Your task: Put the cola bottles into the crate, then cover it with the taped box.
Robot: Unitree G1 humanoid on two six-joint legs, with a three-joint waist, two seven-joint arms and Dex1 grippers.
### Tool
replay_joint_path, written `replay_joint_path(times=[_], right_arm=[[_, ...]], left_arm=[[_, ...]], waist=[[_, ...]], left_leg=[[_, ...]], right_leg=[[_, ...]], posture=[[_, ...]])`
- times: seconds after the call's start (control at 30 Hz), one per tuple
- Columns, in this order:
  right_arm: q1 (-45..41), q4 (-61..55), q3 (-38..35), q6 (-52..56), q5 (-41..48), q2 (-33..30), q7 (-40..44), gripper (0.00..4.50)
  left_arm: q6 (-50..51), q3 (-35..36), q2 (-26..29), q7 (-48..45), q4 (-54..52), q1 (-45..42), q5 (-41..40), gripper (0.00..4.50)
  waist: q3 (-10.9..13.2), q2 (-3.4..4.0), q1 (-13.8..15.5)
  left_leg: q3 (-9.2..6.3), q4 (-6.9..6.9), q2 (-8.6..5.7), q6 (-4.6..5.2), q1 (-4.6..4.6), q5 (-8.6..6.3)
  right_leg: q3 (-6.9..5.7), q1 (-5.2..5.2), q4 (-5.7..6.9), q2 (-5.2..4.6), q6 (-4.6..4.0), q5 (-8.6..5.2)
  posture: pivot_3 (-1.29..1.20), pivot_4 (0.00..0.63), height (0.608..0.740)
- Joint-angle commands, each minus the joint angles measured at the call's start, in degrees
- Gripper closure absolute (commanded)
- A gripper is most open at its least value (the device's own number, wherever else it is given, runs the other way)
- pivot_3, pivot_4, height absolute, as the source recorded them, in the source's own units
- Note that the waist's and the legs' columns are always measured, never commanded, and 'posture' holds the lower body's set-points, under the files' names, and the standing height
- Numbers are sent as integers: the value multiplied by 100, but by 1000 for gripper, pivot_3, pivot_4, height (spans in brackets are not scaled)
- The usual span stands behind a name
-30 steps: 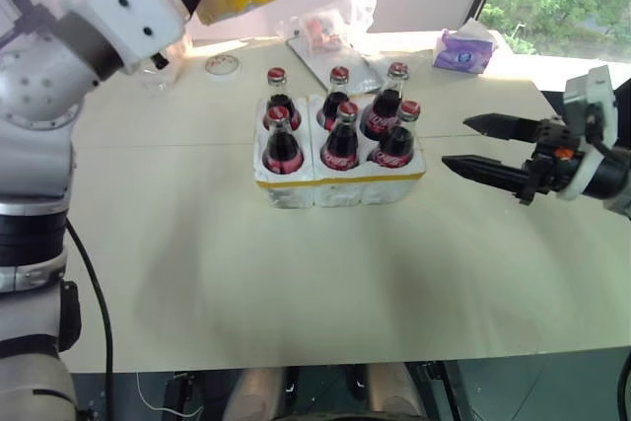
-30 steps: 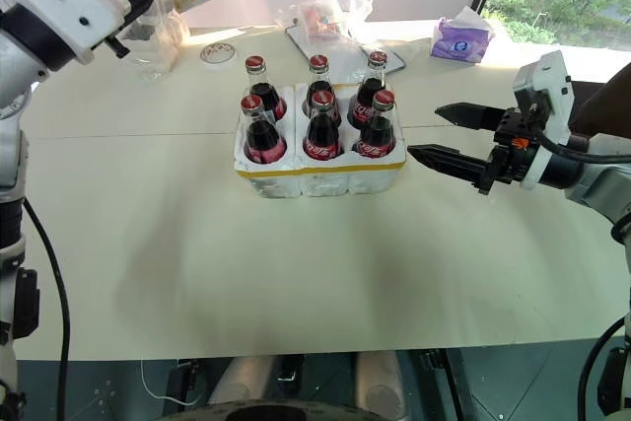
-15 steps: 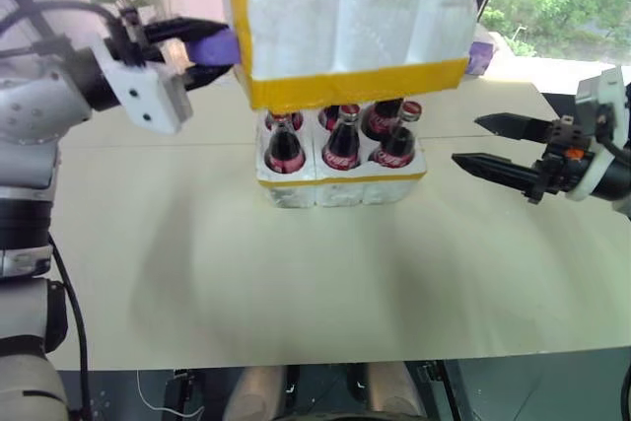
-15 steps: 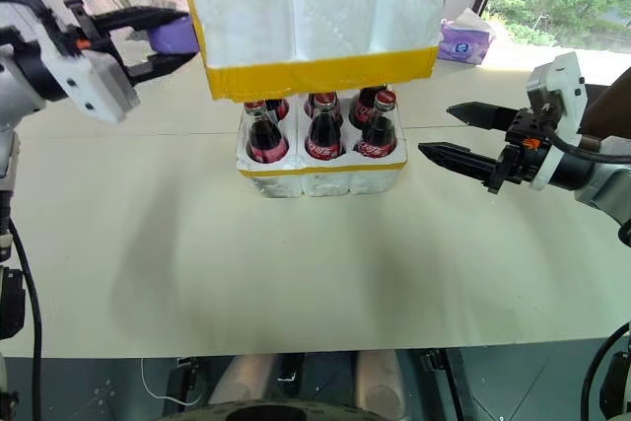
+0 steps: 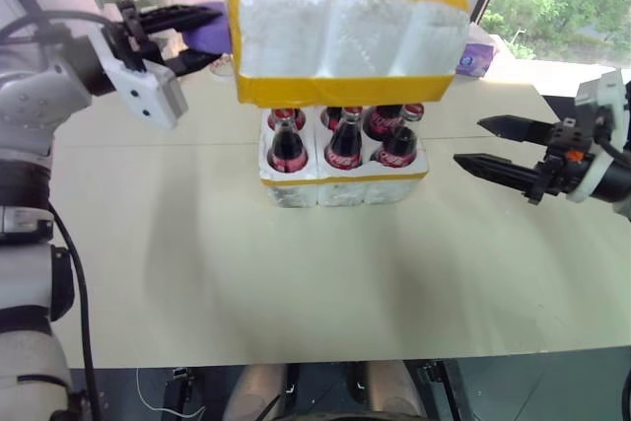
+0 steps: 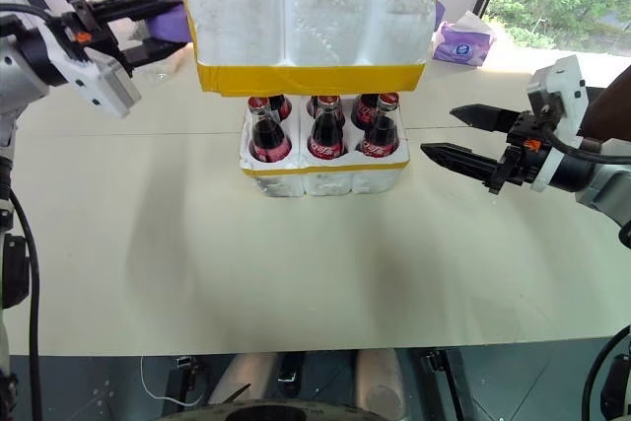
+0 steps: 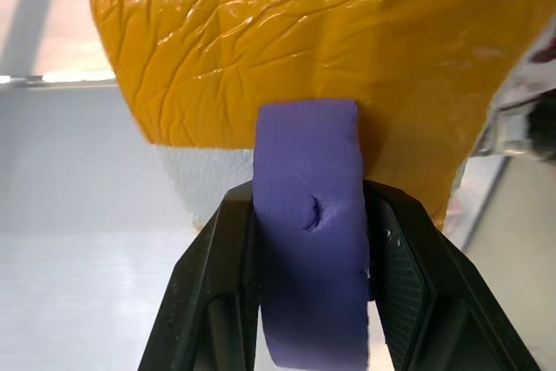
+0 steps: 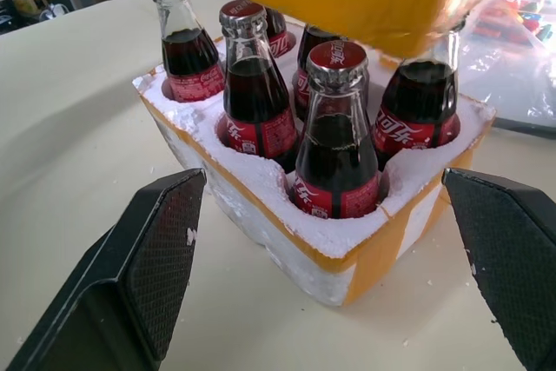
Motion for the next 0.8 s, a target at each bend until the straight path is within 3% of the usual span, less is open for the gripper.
replay_joint_path(times=[0.03, 0.23, 0.5, 0.8], right_arm=[[-41, -154, -316, -23, 81, -123, -9, 0], [-82, -40, -345, -32, 19, -212, 42, 0], [-138, 59, -338, -53, -21, -278, 88, 0], [-97, 44, -367, -79, -35, -240, 77, 0]], left_arm=[[-279, 116, 10, 297, 21, -168, -21, 2769], [-73, 96, -50, 289, -158, -35, -434, 2769], [178, 109, 4, 491, -147, 376, -21, 2769], [1054, -62, 24, 202, -866, 1068, 91, 2769]], waist=[[0, 0, -3], [0, 0, -3], [0, 0, -5], [0, 0, -2]], left_leg=[[1, 0, 0, 0, 0, 0], [1, 0, 0, 0, 0, 0], [1, 0, 0, 0, 1, 0], [1, 0, 1, 1, 1, -1]], right_leg=[[0, 0, 0, 0, 0, 0], [0, 0, 0, 0, 1, 0], [1, 0, 1, 0, 1, 0], [1, 0, 0, -1, 1, 0]], posture=[[0, 150, 740], [0, 150, 740], [0, 150, 740], [0, 150, 740]])
